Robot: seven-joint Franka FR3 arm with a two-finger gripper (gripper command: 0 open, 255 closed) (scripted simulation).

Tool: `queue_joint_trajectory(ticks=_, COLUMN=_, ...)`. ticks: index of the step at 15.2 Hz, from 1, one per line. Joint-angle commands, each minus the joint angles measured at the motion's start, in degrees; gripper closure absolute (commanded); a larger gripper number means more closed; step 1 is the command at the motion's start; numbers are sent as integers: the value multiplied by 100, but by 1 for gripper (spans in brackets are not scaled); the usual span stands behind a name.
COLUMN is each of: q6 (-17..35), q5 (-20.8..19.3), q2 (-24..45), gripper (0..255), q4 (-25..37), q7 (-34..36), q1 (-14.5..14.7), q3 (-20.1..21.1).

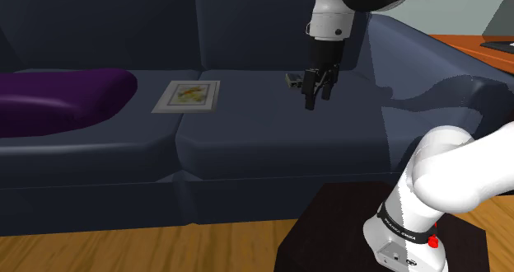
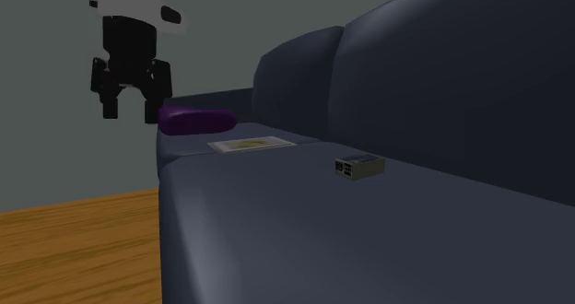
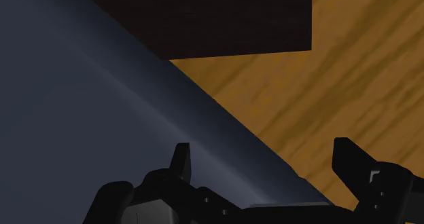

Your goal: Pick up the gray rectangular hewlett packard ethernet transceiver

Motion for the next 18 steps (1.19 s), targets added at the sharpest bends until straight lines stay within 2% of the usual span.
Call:
queue_joint_trajectory(ticks=1, q6=0, q5=0, q2=0, gripper=0, q4=0, q7=0, q1=0, q3=0)
queue_joint_trajectory(ticks=9, q6=880, q5=-476, q2=1123, gripper=0, q4=334, q7=-489, q1=-436, q3=-532)
queue_joint_trajectory(ticks=18, q6=1653, q5=-736, q2=2577, gripper=0, q4=1164, q7=-975, q1=-816, q3=-1094)
